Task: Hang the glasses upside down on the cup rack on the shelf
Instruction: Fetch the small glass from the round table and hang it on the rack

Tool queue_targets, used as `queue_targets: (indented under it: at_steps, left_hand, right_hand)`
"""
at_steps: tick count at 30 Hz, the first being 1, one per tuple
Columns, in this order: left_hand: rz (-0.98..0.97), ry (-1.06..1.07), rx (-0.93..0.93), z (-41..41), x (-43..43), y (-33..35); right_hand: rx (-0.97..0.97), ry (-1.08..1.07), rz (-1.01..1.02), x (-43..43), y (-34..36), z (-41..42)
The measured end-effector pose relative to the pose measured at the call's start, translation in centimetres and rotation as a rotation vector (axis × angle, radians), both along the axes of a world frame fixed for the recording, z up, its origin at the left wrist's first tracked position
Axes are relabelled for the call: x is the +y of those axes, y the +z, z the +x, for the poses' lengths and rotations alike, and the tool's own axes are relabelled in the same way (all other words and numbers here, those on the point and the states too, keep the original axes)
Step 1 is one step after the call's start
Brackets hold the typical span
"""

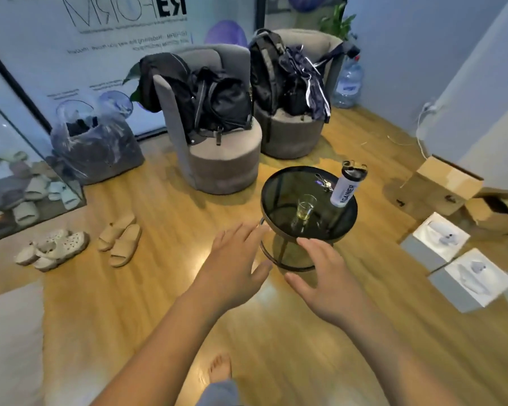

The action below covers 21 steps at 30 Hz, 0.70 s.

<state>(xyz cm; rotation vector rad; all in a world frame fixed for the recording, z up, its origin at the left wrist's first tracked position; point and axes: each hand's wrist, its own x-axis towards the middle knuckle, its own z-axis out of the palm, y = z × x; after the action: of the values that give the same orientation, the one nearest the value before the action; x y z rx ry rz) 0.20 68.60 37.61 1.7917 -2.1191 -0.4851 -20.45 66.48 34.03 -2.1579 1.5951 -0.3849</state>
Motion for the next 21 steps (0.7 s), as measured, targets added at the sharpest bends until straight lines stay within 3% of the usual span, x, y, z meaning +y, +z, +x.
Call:
queue_targets:
  at_steps: [4, 13, 21]
  left_hand:
    - [0.010, -0.120, -0.002, 1.7, -8.3, -0.1]
    - [0.145, -0.250, 0.139, -0.7, -24.0, -3.7]
    - [0.395, -0.250, -0.067, -4.2, -39.8, -10.9]
  right_hand:
    - [-0.019, -0.121, -0.035, -5.8, 0.9, 1.5]
    - [0.000, -0.268, 0.139, -18.9, -3.9, -1.2]
    - [-0.006, -0.360, 0.346, -33.3, -11.4, -4.6]
